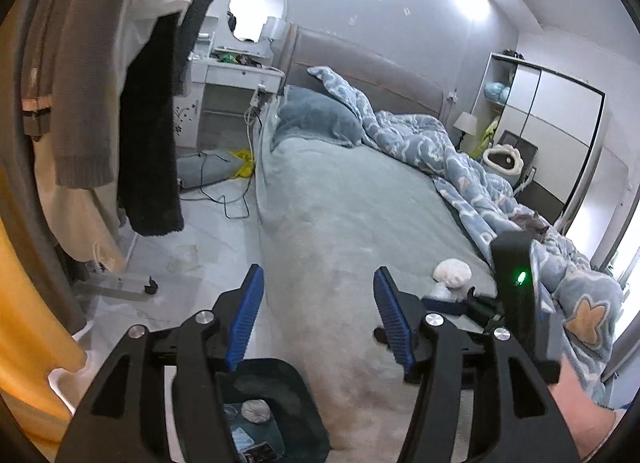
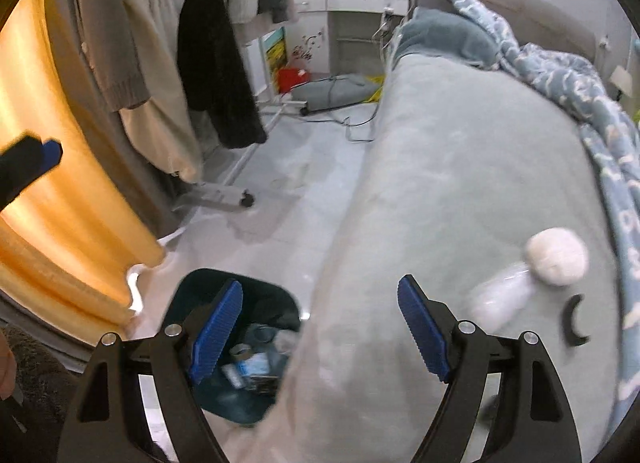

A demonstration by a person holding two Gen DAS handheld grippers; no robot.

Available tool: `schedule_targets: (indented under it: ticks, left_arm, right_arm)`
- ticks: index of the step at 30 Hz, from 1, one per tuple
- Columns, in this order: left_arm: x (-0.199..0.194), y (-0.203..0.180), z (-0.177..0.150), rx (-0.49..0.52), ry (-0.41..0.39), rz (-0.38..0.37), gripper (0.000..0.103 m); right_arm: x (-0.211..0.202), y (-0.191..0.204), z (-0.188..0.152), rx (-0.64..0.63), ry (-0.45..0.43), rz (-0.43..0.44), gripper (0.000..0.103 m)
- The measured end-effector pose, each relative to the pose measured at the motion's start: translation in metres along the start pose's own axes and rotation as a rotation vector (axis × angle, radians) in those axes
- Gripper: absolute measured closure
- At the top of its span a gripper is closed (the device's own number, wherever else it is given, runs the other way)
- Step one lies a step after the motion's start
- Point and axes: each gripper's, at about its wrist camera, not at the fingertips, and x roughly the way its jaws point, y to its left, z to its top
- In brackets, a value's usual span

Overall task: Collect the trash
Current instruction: 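Grasp the clear plastic bag with the left tool while the right tool grasps the black clip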

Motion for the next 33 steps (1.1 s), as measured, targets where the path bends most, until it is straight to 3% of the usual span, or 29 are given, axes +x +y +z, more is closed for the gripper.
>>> schedule_targets:
  ticks: [16,22,33]
  left_arm:
    - [0.057,-0.045,-0.007,0.082,0.08,-0.049,0.032]
    - [0.08,-0.05,-0.013,0.088,0.119,-0.086,0.031]
    - [0.139,-0.082,-0.023,0.21,0.199,-0.158,0.03]
  right_arm:
    - [-0.043,-0.088,-0.01,0.038,-0.094,-0.08,0.022]
    - [-0.038,-0.124,-0.027,0.075,-0.088,-0.102,0.022]
    - [-0.033,-0.168,-0.05,0.136,-0.095,-0.119,0.022]
